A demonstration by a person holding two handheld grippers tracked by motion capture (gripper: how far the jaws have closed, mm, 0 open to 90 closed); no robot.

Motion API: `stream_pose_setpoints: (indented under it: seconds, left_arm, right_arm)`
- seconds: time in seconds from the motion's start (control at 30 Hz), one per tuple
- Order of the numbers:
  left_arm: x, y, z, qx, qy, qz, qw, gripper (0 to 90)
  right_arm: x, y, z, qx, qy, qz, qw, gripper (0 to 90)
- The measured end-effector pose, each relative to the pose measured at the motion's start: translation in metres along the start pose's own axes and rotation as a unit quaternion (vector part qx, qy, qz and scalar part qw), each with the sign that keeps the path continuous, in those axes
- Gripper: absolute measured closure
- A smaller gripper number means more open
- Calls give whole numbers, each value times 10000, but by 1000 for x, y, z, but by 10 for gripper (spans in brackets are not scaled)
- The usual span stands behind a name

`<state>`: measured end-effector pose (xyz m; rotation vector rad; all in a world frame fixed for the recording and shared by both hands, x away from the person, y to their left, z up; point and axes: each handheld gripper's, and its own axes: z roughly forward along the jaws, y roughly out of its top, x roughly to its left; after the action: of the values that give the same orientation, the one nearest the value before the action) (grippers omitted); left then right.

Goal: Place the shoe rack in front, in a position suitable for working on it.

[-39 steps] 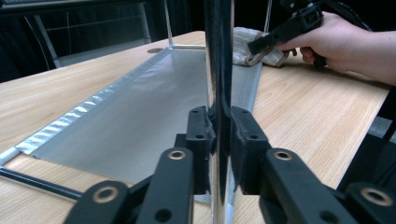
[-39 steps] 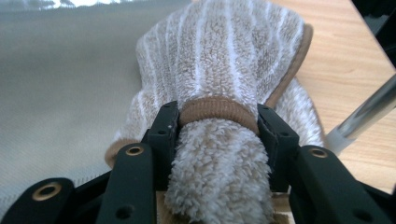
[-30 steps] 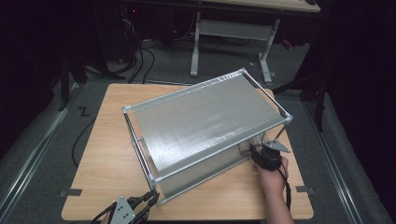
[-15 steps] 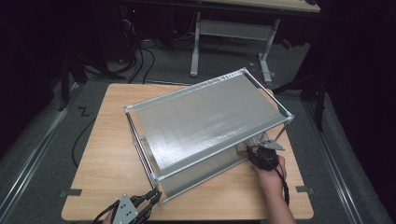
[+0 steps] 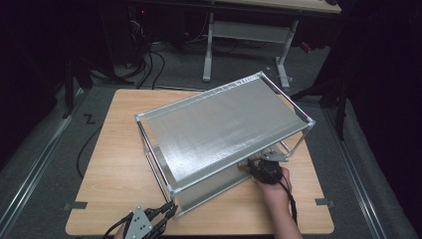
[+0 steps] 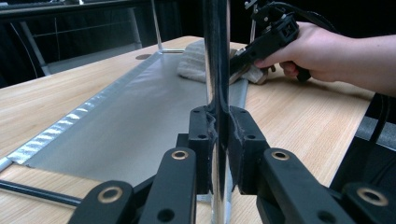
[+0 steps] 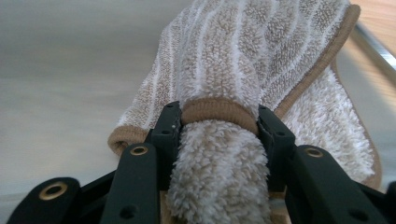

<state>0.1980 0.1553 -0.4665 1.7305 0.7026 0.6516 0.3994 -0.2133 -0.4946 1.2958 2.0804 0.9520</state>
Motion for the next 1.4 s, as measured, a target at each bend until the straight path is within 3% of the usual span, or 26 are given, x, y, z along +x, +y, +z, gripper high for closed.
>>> stream_pose_setpoints:
  seconds: [0.03, 0.1, 0.23, 0.3, 0.37, 0.47, 0.6, 0.83, 0.97, 1.1, 1.33, 1.4]
  left_arm:
    - [0, 0, 0, 7, 7, 25, 10000, 799]
    - [0, -1, -1, -7, 18, 25, 10000, 798]
    - [0, -1, 0, -18, 22, 17, 10000, 798]
    - [-1, -1, 0, -20, 20, 5, 10000, 798]
    - [-1, -1, 0, -23, 15, 7, 10000, 797]
    - [-1, -1, -1, -25, 9, 21, 10000, 797]
    - [-1, -1, 0, -28, 10, 45, 10000, 795]
    - [-1, -1, 0, -44, -5, 65, 10000, 795]
    - [0, -1, 0, -44, -16, 65, 10000, 794]
    - [0, -1, 1, -42, -21, 74, 10000, 794]
    - [-1, -1, 1, -39, -30, 93, 9999, 794]
    - [-1, -1, 1, -36, -27, 98, 9999, 794]
  right_arm:
    - [5, 0, -1, -5, 55, -57, 10000, 588]
    - [17, -1, -3, 32, 276, 69, 9996, 588]
    - [36, -3, -8, -7, 493, -319, 9983, 587]
    - [45, -4, -9, 2, 628, -351, 9974, 587]
    - [51, -4, -9, -38, 681, -556, 9961, 587]
    - [63, -6, -11, 6, 762, -505, 9958, 587]
    - [81, -6, -15, 4, 928, -739, 9929, 586]
    - [120, -9, -21, -57, 1401, -1167, 9832, 584]
    - [141, -12, -26, -33, 1622, -1270, 9786, 584]
    - [158, -14, -30, -88, 1898, -1460, 9709, 584]
    - [185, -18, -37, -100, 2270, -1557, 9613, 582]
    - [189, -19, -38, -131, 2292, -1595, 9601, 582]
